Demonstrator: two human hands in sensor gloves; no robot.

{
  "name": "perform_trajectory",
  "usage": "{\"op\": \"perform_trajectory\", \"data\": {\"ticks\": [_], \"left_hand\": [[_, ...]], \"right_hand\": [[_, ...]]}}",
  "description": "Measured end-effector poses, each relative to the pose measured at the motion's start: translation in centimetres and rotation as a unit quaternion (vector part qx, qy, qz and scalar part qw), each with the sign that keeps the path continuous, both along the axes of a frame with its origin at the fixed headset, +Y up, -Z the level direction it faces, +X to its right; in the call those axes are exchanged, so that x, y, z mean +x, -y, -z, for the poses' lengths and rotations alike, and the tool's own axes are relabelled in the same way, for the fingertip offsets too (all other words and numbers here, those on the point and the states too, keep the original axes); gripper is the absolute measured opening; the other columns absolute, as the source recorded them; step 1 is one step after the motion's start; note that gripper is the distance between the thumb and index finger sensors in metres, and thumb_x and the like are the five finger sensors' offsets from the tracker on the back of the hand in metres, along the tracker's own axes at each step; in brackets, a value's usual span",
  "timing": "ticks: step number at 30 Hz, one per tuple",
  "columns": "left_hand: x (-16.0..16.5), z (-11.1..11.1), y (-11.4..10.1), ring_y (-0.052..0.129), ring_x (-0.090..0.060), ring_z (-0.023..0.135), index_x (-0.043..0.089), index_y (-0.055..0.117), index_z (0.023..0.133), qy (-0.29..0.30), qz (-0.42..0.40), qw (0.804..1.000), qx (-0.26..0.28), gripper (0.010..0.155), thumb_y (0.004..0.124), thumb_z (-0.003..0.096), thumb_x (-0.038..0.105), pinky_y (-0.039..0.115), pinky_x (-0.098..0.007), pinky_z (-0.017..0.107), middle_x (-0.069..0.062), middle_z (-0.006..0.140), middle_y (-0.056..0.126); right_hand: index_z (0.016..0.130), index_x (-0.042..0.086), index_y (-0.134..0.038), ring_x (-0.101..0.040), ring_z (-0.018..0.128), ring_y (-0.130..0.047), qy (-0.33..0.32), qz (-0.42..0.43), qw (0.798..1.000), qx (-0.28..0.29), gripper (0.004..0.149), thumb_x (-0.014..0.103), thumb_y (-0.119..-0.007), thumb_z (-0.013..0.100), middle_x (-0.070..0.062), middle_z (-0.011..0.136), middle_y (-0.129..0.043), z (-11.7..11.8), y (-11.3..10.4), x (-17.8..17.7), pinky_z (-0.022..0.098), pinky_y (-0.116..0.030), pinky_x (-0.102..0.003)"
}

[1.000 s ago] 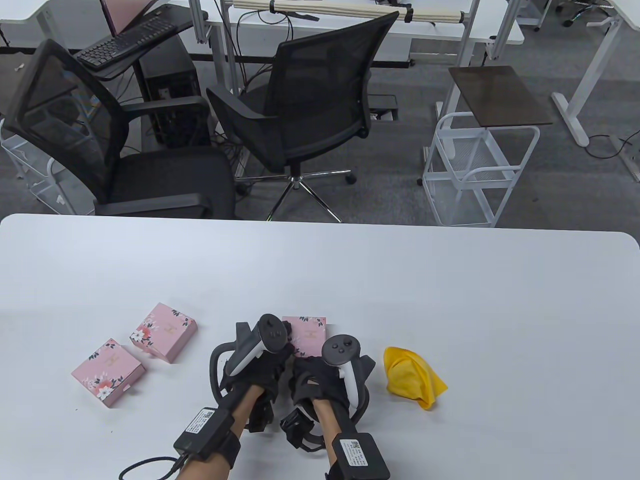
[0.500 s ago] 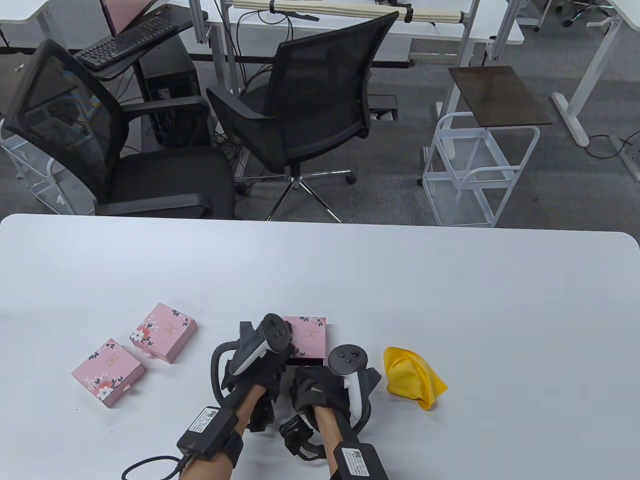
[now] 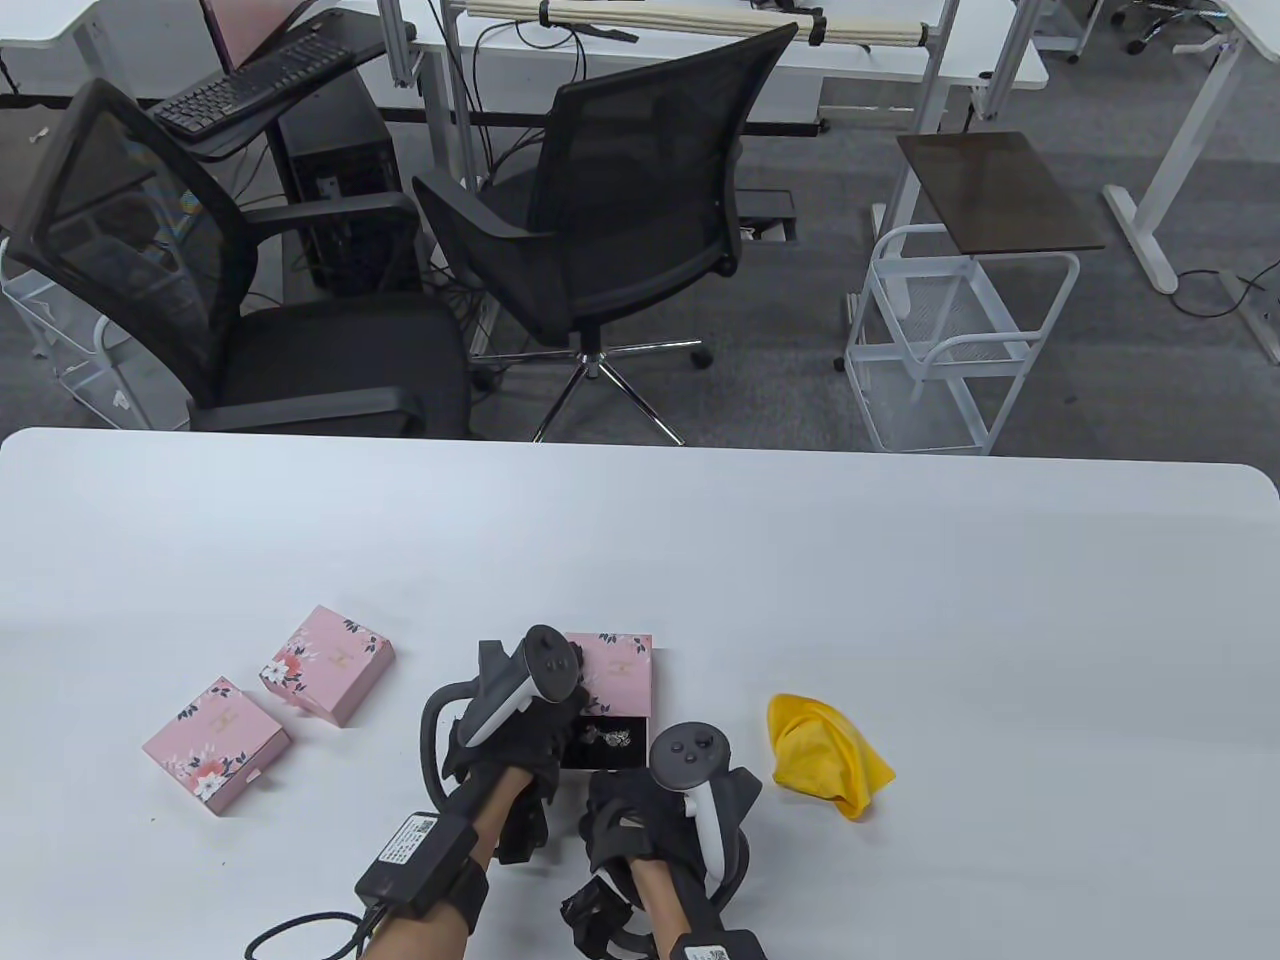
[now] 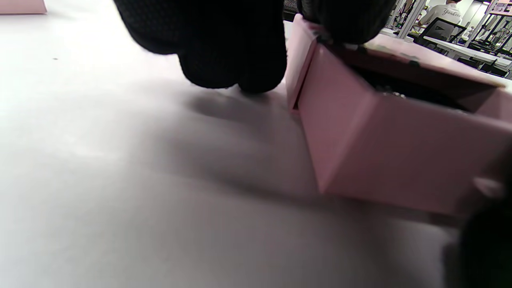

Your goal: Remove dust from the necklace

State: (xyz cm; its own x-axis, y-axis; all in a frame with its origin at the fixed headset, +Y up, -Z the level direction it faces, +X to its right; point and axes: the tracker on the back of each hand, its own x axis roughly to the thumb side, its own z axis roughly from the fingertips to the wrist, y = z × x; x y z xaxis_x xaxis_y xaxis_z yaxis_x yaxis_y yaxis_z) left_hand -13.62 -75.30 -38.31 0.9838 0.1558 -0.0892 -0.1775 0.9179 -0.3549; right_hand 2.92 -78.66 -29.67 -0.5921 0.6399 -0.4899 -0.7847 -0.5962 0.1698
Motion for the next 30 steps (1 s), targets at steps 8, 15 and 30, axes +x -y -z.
{"op": "perform_trajectory", "data": {"ticks": [8, 15, 30], "left_hand": [[-0.2, 0.0, 0.1, 0.085, -0.028, 0.083, 0.046, 0.042, 0.113, -0.003, -0.011, 1.0, 0.0, 0.056, 0.064, 0.062, 0.051, 0.074, -0.047, 0.061, -0.004, 0.104, 0.083], [-0.2, -0.1, 0.2, 0.087, -0.027, 0.081, 0.045, 0.044, 0.113, -0.001, -0.012, 1.0, 0.013, 0.056, 0.065, 0.0619, 0.051, 0.075, -0.046, 0.06, -0.004, 0.104, 0.083], [-0.9, -1.1, -1.8, 0.082, -0.03, 0.087, 0.038, 0.033, 0.117, 0.008, -0.015, 0.999, 0.048, 0.063, 0.06, 0.0619, 0.054, 0.072, -0.048, 0.064, -0.01, 0.115, 0.07]], "right_hand": [[0.08, 0.0, -0.089, -0.023, 0.035, -0.105, -0.01, 0.018, 1.0, -0.012, 0.037, 0.032, -0.079, 0.065, -0.012, 0.057, -0.103, -1.0, 0.3, 0.2, 0.035, -0.09, -0.039], [0.081, 0.0, -0.088, -0.025, 0.037, -0.105, -0.015, 0.019, 1.0, -0.019, 0.036, 0.032, -0.078, 0.066, -0.012, 0.059, -0.103, -2.2, 0.3, 0.4, 0.036, -0.09, -0.041], [0.091, -0.003, -0.081, -0.032, 0.047, -0.104, -0.099, 0.016, 0.994, -0.047, 0.048, 0.039, -0.078, 0.066, -0.018, 0.071, -0.098, -2.7, -0.9, 2.0, 0.043, -0.087, -0.046]]}}
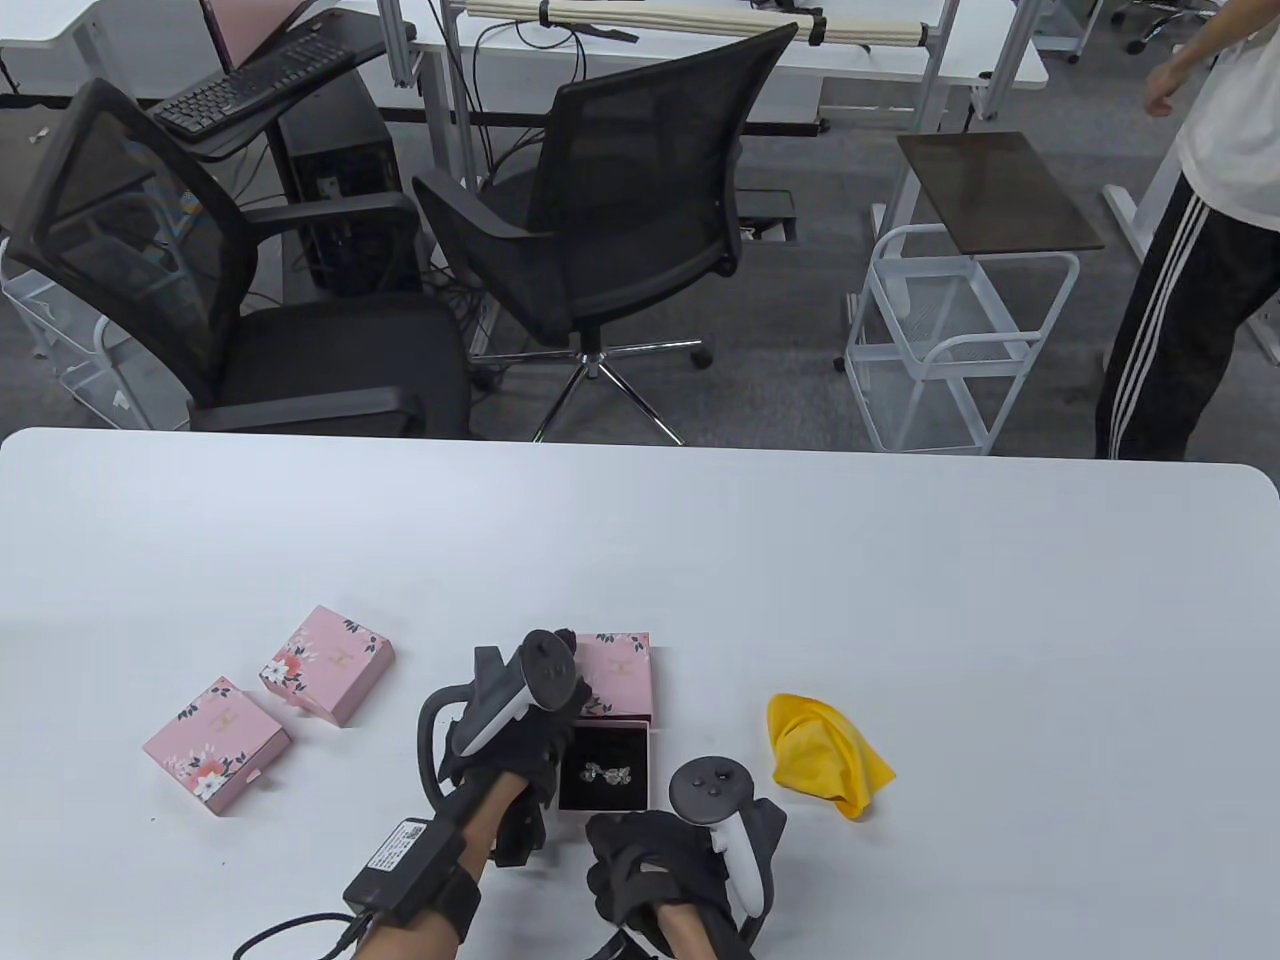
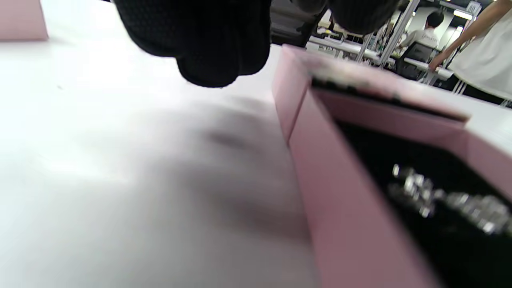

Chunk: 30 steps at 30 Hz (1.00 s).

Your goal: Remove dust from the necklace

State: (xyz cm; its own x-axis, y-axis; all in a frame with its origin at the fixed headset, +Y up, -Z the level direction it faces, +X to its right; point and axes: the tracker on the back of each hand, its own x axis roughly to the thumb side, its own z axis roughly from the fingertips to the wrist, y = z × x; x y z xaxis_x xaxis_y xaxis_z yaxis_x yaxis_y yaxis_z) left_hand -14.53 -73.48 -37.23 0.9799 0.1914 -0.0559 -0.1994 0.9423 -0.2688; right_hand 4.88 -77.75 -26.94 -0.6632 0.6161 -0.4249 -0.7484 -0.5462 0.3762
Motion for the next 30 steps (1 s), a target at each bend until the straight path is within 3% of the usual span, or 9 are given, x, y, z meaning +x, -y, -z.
{"op": "perform_trajectory", "data": {"ticks": [6, 9, 11, 13, 15, 19, 21, 24, 30], "left_hand": [[-3.3, -2.8, -3.5, 0.082, -0.031, 0.086, 0.036, 0.036, 0.118, 0.004, -0.04, 0.997, 0.061, 0.065, 0.061, 0.0618, 0.056, 0.072, -0.049, 0.064, -0.011, 0.115, 0.069], [-4.7, -4.8, -4.5, 0.083, -0.031, 0.086, 0.033, 0.037, 0.119, 0.01, -0.061, 0.995, 0.084, 0.066, 0.061, 0.0619, 0.057, 0.073, -0.049, 0.063, -0.012, 0.114, 0.071], [-5.4, -6.1, -5.0, 0.083, -0.031, 0.086, 0.032, 0.037, 0.119, 0.018, -0.069, 0.993, 0.093, 0.067, 0.061, 0.0619, 0.058, 0.073, -0.049, 0.063, -0.011, 0.114, 0.071], [-5.8, -7.0, -5.0, 0.083, -0.03, 0.086, 0.032, 0.039, 0.119, 0.021, -0.082, 0.99, 0.114, 0.067, 0.061, 0.062, 0.058, 0.073, -0.048, 0.063, -0.011, 0.113, 0.073], [-6.1, -7.6, -4.6, 0.084, -0.03, 0.085, 0.031, 0.04, 0.119, 0.027, -0.099, 0.987, 0.125, 0.067, 0.062, 0.0618, 0.058, 0.074, -0.048, 0.063, -0.011, 0.112, 0.074], [-6.2, -8.4, -2.9, 0.086, -0.03, 0.084, 0.028, 0.044, 0.119, 0.033, -0.095, 0.986, 0.134, 0.07, 0.067, 0.0607, 0.059, 0.075, -0.048, 0.061, -0.009, 0.107, 0.08], [-6.3, -8.6, -2.3, 0.086, -0.029, 0.084, 0.028, 0.043, 0.119, 0.04, -0.069, 0.991, 0.112, 0.071, 0.067, 0.0604, 0.059, 0.075, -0.047, 0.062, -0.008, 0.107, 0.08], [-6.6, -8.8, -2.1, 0.085, -0.029, 0.084, 0.028, 0.043, 0.119, 0.037, -0.06, 0.991, 0.114, 0.071, 0.068, 0.0602, 0.059, 0.075, -0.047, 0.062, -0.008, 0.107, 0.08], [-6.6, -9.2, -2.2, 0.087, -0.028, 0.083, 0.027, 0.045, 0.118, 0.037, -0.064, 0.99, 0.124, 0.071, 0.068, 0.06, 0.059, 0.076, -0.047, 0.061, -0.008, 0.105, 0.082]], "right_hand": [[0.088, 0.001, -0.084, -0.029, 0.041, -0.104, -0.058, -0.07, 0.993, 0.076, 0.043, 0.038, -0.078, 0.066, -0.015, 0.066, -0.099, 0.5, -3.5, 1.7, 0.039, -0.087, -0.044], [0.089, 0.003, -0.084, -0.029, 0.042, -0.103, -0.053, -0.099, 0.982, 0.154, 0.041, 0.037, -0.079, 0.065, -0.014, 0.067, -0.099, 1.1, -5.4, 1.5, 0.04, -0.086, -0.044], [0.091, 0.004, -0.082, -0.03, 0.046, -0.102, -0.047, -0.149, 0.964, 0.217, 0.041, 0.036, -0.08, 0.064, -0.015, 0.069, -0.098, 1.6, -6.1, 0.7, 0.043, -0.085, -0.046], [0.095, 0.009, -0.079, -0.036, 0.06, -0.096, -0.044, -0.203, 0.94, 0.27, 0.039, 0.032, -0.082, 0.063, -0.016, 0.079, -0.093, 1.9, -6.2, -0.2, 0.053, -0.08, -0.052], [0.096, 0.012, -0.078, -0.041, 0.069, -0.089, -0.069, -0.263, 0.916, 0.294, 0.039, 0.031, -0.083, 0.063, -0.015, 0.083, -0.09, 2.3, -5.9, -1.1, 0.059, -0.073, -0.056], [0.098, 0.015, -0.077, -0.047, 0.078, -0.081, -0.118, -0.301, 0.896, 0.305, 0.039, 0.03, -0.084, 0.062, -0.021, 0.092, -0.082, 2.5, -4.5, -2.4, 0.064, -0.067, -0.06], [0.099, 0.015, -0.077, -0.05, 0.083, -0.075, -0.149, -0.315, 0.886, 0.304, 0.041, 0.033, -0.084, 0.062, -0.025, 0.099, -0.076, 2.4, -3.8, -2.9, 0.066, -0.063, -0.061], [0.099, 0.014, -0.077, -0.053, 0.086, -0.07, -0.174, -0.373, 0.856, 0.311, 0.043, 0.034, -0.084, 0.062, -0.028, 0.103, -0.07, 2.4, -3.3, -3.7, 0.067, -0.061, -0.063], [0.097, 0.012, -0.079, -0.054, 0.087, -0.071, -0.179, -0.388, 0.849, 0.311, 0.044, 0.036, -0.086, 0.06, -0.029, 0.106, -0.068, 2.1, -3.0, -4.2, 0.066, -0.064, -0.06]]}}
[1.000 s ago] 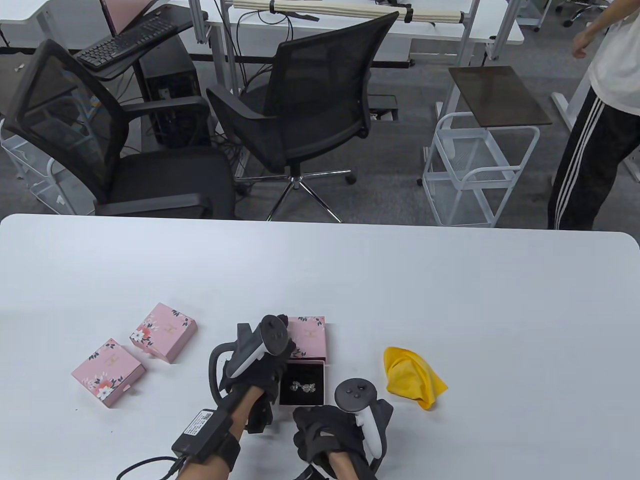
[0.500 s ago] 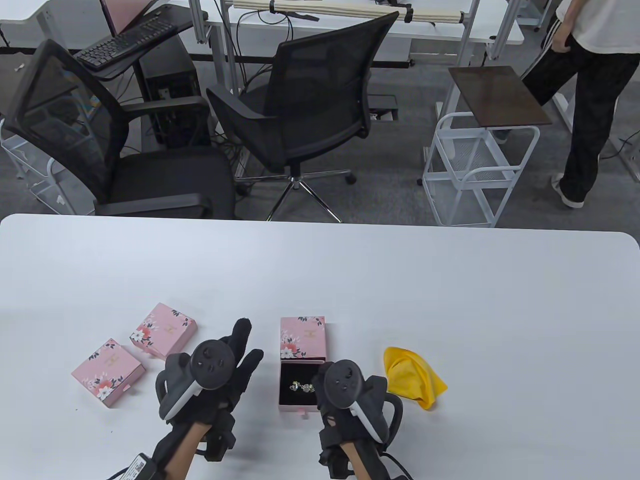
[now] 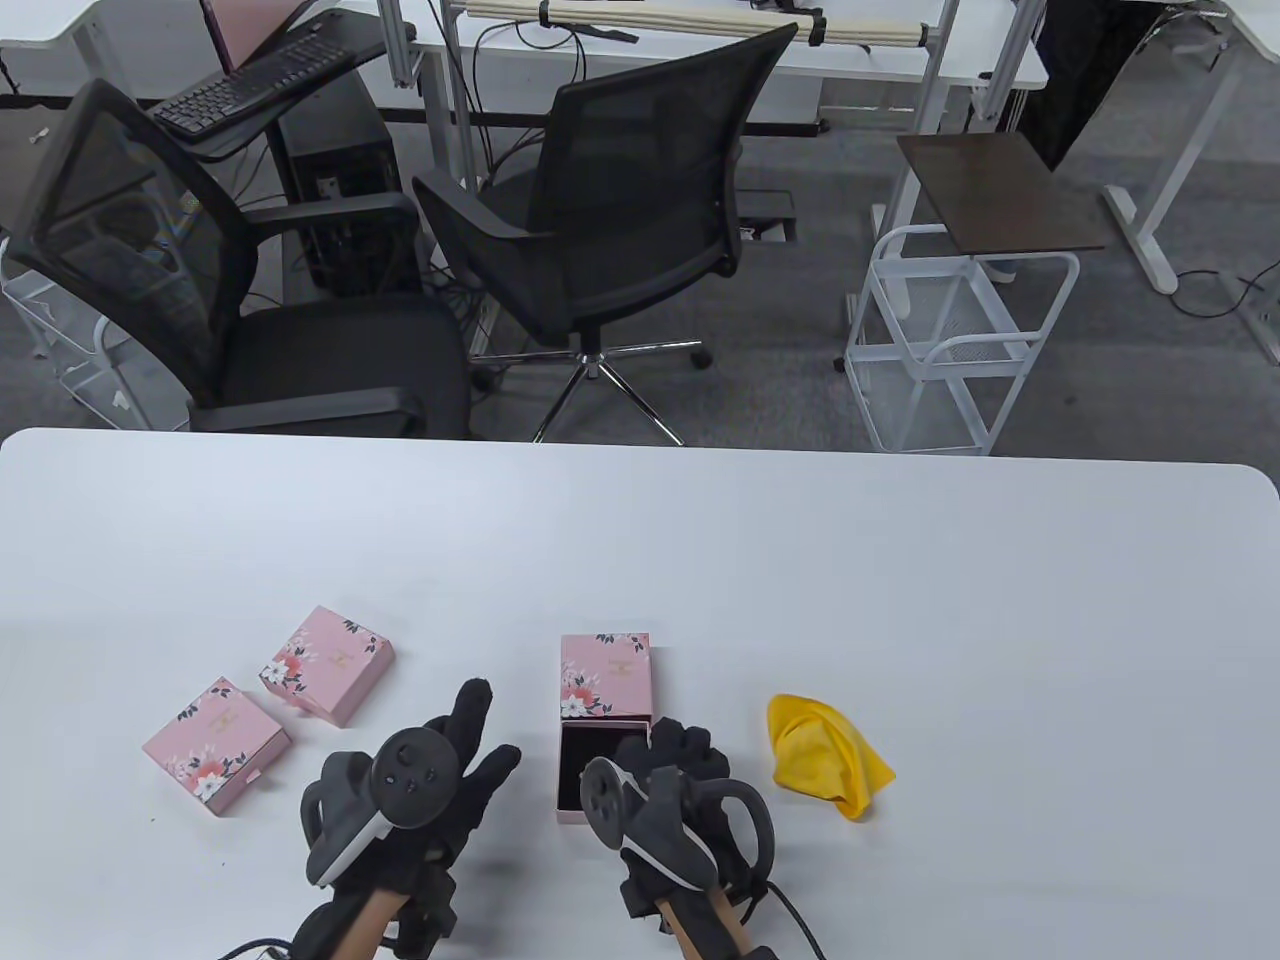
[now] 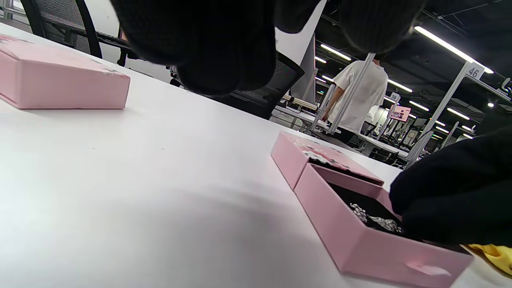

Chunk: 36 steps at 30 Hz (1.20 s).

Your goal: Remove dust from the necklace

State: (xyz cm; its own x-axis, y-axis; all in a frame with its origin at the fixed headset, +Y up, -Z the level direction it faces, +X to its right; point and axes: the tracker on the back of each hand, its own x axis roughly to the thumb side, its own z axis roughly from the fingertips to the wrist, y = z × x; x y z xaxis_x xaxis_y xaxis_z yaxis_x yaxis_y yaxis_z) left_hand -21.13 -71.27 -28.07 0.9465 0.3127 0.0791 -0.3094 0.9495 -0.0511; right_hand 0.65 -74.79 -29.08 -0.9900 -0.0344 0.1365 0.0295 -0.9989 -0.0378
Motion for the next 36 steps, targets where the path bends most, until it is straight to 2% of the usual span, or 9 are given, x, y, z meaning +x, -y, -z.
{"op": "perform_trajectory", "data": {"ticks": [14, 27, 36], "left_hand": [[0.1, -0.2, 0.0, 0.087, -0.027, 0.082, 0.026, 0.047, 0.118, -0.002, 0.008, 1.0, 0.008, 0.07, 0.069, 0.0597, 0.059, 0.077, -0.046, 0.06, -0.007, 0.103, 0.083], [0.3, -0.3, 0.1, 0.088, -0.026, 0.081, 0.027, 0.049, 0.117, 0.001, 0.01, 1.0, 0.027, 0.069, 0.069, 0.0597, 0.058, 0.077, -0.046, 0.06, -0.006, 0.102, 0.085], [0.3, -0.3, 0.1, 0.089, -0.026, 0.079, 0.027, 0.05, 0.117, -0.002, 0.01, 0.999, 0.03, 0.067, 0.068, 0.0598, 0.058, 0.078, -0.045, 0.059, -0.005, 0.101, 0.086]], "right_hand": [[0.094, 0.007, -0.081, -0.054, 0.085, -0.074, 0.034, 0.024, 0.999, -0.02, 0.042, 0.031, -0.088, 0.06, -0.031, 0.104, -0.07, 0.4, 0.7, -0.2, 0.063, -0.068, -0.059], [0.094, 0.009, -0.082, -0.052, 0.082, -0.073, 0.028, 0.018, 0.999, -0.027, 0.039, 0.03, -0.086, 0.061, -0.031, 0.103, -0.068, 0.8, 0.7, -0.1, 0.065, -0.064, -0.061], [0.096, 0.01, -0.081, -0.052, 0.083, -0.07, -0.002, 0.017, 1.0, -0.023, 0.039, 0.029, -0.084, 0.063, -0.03, 0.104, -0.065, 1.0, 0.8, 0.0, 0.066, -0.063, -0.061]]}}
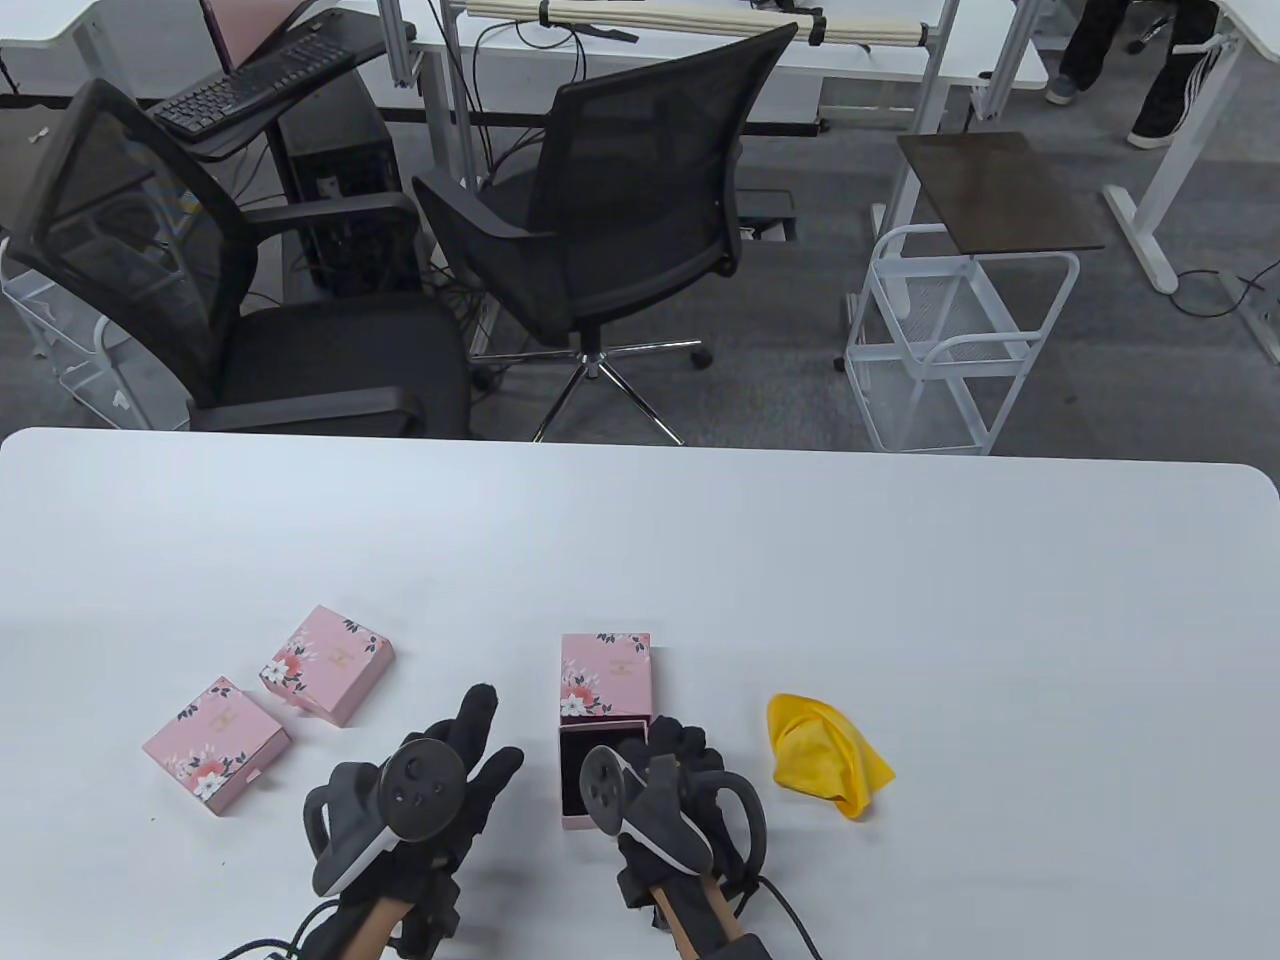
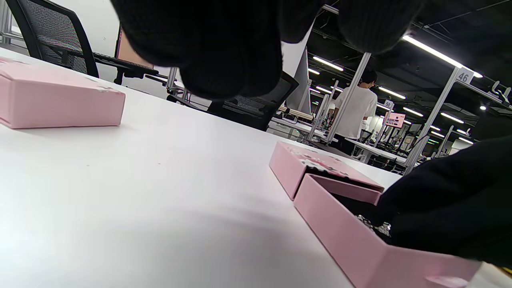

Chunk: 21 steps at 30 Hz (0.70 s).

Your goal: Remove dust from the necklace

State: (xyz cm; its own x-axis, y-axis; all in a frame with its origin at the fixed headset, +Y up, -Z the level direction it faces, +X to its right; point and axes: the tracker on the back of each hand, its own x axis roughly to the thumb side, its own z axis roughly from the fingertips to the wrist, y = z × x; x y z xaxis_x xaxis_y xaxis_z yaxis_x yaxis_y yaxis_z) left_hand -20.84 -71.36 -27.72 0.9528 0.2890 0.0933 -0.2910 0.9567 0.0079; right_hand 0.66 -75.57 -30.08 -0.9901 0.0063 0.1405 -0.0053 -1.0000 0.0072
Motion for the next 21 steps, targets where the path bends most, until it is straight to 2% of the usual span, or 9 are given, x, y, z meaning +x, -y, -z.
{"op": "perform_trajectory", "data": {"ticks": [8, 13, 21], "left_hand": [[-0.3, 0.1, -0.1, 0.089, -0.026, 0.08, 0.027, 0.05, 0.117, -0.007, -0.008, 1.0, 0.002, 0.067, 0.067, 0.06, 0.058, 0.078, -0.045, 0.059, -0.006, 0.101, 0.085], [-0.6, 0.1, -0.3, 0.089, -0.026, 0.08, 0.027, 0.05, 0.117, -0.009, -0.017, 1.0, 0.004, 0.067, 0.067, 0.0603, 0.058, 0.078, -0.045, 0.059, -0.006, 0.101, 0.085], [-0.5, 0.3, -0.3, 0.089, -0.026, 0.08, 0.027, 0.05, 0.117, -0.004, -0.017, 1.0, 0.003, 0.067, 0.067, 0.0602, 0.058, 0.078, -0.045, 0.059, -0.006, 0.101, 0.085]], "right_hand": [[0.098, 0.01, -0.079, -0.051, 0.085, -0.068, -0.005, 0.003, 1.0, 0.014, 0.039, 0.029, -0.081, 0.064, -0.031, 0.107, -0.059, 0.0, 0.0, 0.1, 0.067, -0.062, -0.061], [0.098, 0.01, -0.076, -0.05, 0.085, -0.069, -0.005, 0.062, 0.997, 0.044, 0.039, 0.029, -0.079, 0.064, -0.031, 0.108, -0.058, 0.0, -1.2, 1.1, 0.067, -0.062, -0.06], [0.1, 0.01, -0.072, -0.047, 0.083, -0.077, -0.009, 0.152, 0.987, 0.045, 0.04, 0.029, -0.076, 0.065, -0.028, 0.104, -0.069, -0.2, -3.4, 1.9, 0.067, -0.065, -0.06]]}}
